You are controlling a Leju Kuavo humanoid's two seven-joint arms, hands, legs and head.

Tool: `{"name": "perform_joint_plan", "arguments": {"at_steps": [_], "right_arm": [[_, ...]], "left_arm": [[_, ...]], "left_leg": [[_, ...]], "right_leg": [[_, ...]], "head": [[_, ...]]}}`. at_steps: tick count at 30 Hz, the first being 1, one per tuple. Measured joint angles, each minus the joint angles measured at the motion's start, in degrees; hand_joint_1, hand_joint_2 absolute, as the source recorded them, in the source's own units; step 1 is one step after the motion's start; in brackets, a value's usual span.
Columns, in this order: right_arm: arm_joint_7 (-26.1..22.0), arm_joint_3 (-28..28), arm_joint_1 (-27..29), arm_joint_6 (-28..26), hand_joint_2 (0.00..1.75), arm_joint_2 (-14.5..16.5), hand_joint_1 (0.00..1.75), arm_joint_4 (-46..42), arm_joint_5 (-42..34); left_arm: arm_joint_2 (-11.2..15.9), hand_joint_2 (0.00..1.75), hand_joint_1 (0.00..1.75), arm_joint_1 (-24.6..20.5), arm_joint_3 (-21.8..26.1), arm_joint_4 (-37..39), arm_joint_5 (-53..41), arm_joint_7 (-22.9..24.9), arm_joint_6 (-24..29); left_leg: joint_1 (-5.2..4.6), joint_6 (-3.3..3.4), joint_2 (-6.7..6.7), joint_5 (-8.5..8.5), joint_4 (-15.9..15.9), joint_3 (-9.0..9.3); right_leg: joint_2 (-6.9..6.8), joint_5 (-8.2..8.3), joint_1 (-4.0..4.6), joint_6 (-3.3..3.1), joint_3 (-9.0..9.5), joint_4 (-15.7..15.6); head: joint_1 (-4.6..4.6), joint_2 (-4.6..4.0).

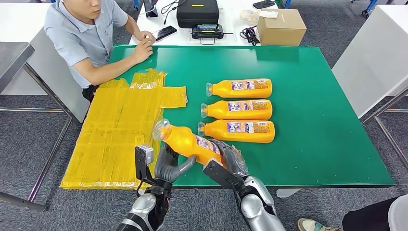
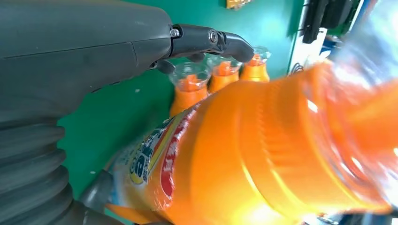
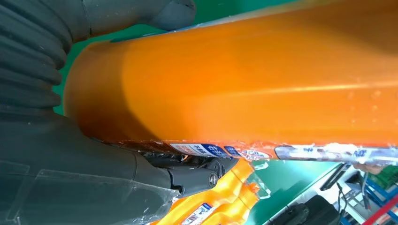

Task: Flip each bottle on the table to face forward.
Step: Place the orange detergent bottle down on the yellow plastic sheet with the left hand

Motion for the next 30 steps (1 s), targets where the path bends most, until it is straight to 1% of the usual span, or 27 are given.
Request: {"name": "perform_joint_plan", "arguments": {"at_steps": [5,10,16,21,24,25,27,28,29,30], "right_arm": [[-0.9,0.8,-0.8,0.6,1.75,0.1,1.75,1.4,-1.8],[-2.7,1.7,-1.9,1.0,1.75,0.3,1.75,3.5,-3.7],[-3.6,2.2,-2.3,1.4,1.75,0.4,1.75,5.0,-4.8],[-5.6,2.3,-3.3,2.5,1.75,0.6,1.75,7.2,-7.3],[-6.5,2.6,-4.2,2.5,1.75,0.7,1.75,8.9,-8.4],[-6.8,2.6,-4.4,2.4,1.75,0.7,1.75,9.3,-8.8],[-7.1,2.6,-4.5,2.4,1.75,0.6,1.72,9.8,-9.5],[-7.1,2.6,-4.5,2.4,1.75,0.6,1.51,9.9,-9.7],[-7.2,2.6,-4.5,2.4,1.75,0.5,1.09,10.1,-9.9],[-7.3,2.6,-4.5,2.4,1.75,0.4,0.65,10.2,-10.1]], "left_arm": [[-0.2,1.75,0.00,-1.2,-1.2,0.3,3.4,-1.3,0.5],[-0.3,1.75,0.00,-1.9,-2.7,0.3,9.5,-0.2,-3.4],[-0.4,1.75,0.00,-2.4,-3.3,0.4,11.3,-0.2,-4.4],[-0.4,1.75,0.00,-3.2,-4.2,1.1,16.5,-0.9,-5.9],[-0.4,1.75,0.01,-3.8,-4.5,1.8,17.7,-1.7,-6.0],[-0.4,1.75,0.21,-3.9,-4.5,2.0,17.8,-1.9,-6.1],[-0.4,1.75,1.09,-3.9,-4.4,2.2,17.8,-2.0,-6.4],[-0.4,1.75,1.51,-3.9,-4.2,2.3,17.7,-2.0,-6.7],[-0.4,1.75,1.75,-3.9,-4.1,2.4,17.6,-2.1,-7.1],[-0.4,1.75,1.75,-3.9,-4.0,2.4,17.4,-2.1,-7.3]], "left_leg": [[0.00,0.00,0.00,0.00,0.0,0.00],[0.00,0.00,0.00,0.00,0.0,-0.01],[0.00,0.00,-0.01,0.00,0.0,-0.01],[0.00,0.00,0.00,0.00,0.0,-0.01],[0.00,0.00,0.00,0.00,0.0,-0.01],[0.00,0.00,0.00,0.00,0.0,-0.01],[0.00,0.00,0.00,0.00,0.0,-0.01],[0.00,0.00,0.00,0.00,0.0,-0.01],[0.00,0.00,0.00,0.00,0.0,-0.01],[0.00,0.00,0.00,0.00,0.0,-0.01]], "right_leg": [[0.00,0.00,0.00,0.00,0.00,0.0],[0.00,0.00,0.00,0.00,-0.01,0.0],[0.00,0.00,0.00,0.00,0.00,0.0],[0.00,0.00,0.00,0.00,0.00,0.0],[0.00,0.00,0.00,0.00,0.00,0.0],[0.00,0.00,0.00,0.00,0.00,0.0],[0.00,0.00,0.00,0.00,0.00,0.0],[0.00,0.00,0.00,0.00,0.00,0.0],[0.00,0.00,0.00,0.00,-0.01,0.0],[0.00,0.00,0.00,0.00,-0.01,0.0]], "head": [[0.00,0.00],[0.00,0.00],[0.00,0.00],[0.01,0.00],[0.01,0.00],[0.01,0.00],[0.01,0.00],[0.01,0.00],[0.01,0.00],[0.01,0.00]]}}
